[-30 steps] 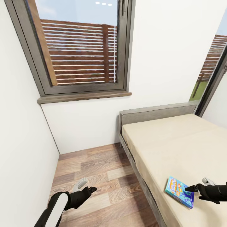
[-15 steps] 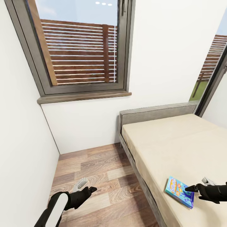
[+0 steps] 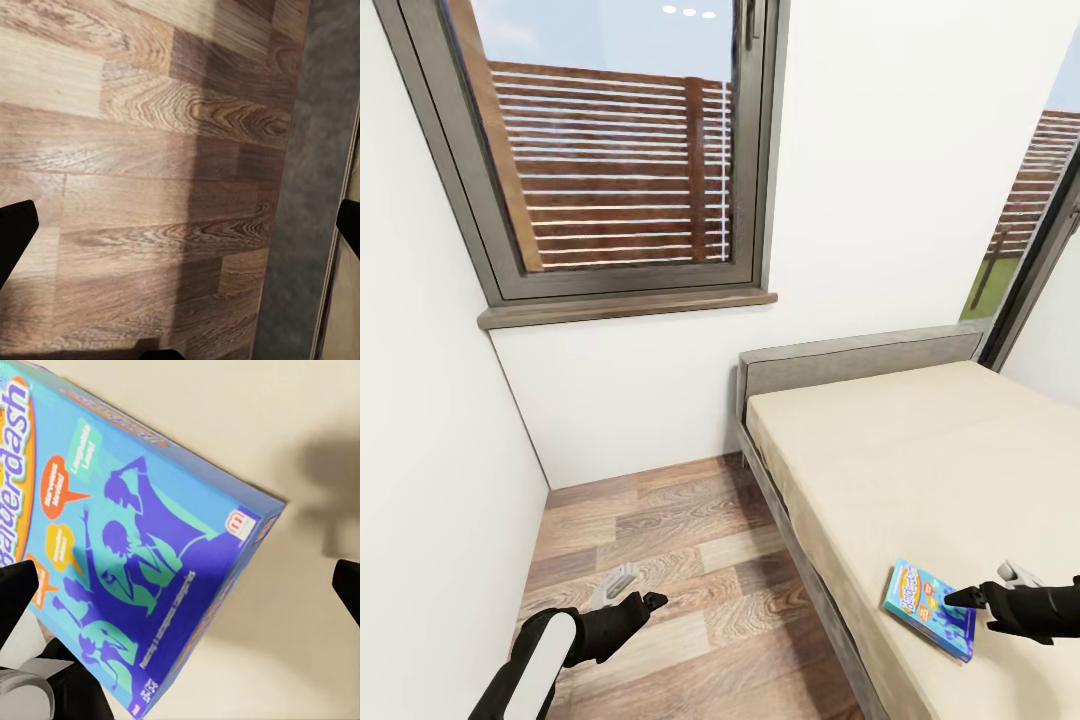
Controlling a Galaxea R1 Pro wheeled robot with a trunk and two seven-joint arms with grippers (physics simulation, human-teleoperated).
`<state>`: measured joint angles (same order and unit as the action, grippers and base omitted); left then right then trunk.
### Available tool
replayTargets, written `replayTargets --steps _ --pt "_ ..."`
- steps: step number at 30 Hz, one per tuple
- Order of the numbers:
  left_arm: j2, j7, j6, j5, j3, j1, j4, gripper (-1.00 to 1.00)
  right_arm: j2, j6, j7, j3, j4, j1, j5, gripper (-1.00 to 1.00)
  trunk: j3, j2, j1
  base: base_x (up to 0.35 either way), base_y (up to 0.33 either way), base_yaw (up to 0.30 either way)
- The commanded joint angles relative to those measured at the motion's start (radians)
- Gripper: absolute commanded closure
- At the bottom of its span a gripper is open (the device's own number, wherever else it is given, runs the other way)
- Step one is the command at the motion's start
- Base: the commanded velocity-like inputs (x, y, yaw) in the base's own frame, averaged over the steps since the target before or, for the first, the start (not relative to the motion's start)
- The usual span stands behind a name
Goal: Put all the toys in the child's room - the three board games (two on the bed and one on the table), the two jigsaw puzzles on the table, and the tennis ball on the table - inside the toy box on the table in the child's room.
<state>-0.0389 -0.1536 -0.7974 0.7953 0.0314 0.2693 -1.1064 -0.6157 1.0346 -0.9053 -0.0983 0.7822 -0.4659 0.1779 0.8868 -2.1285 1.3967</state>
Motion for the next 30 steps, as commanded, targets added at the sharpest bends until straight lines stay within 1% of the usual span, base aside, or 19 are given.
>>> replayTargets --steps 1,30 --pt "-0.001 -0.009 -0.005 0.011 0.002 0.001 -0.001 -1.0 0.032 0.013 -0.001 0.0 -0.001 0.001 0.011 -1.0 0.001 0.0 0.0 0.0 0.0 0.0" --pt "-0.001 -0.009 -0.005 0.01 0.001 0.001 -0.001 -1.0 0.038 0.013 -0.003 0.003 0.011 0.001 0.011 -1.0 0.001 0.0 0.0 0.0 0.0 0.0"
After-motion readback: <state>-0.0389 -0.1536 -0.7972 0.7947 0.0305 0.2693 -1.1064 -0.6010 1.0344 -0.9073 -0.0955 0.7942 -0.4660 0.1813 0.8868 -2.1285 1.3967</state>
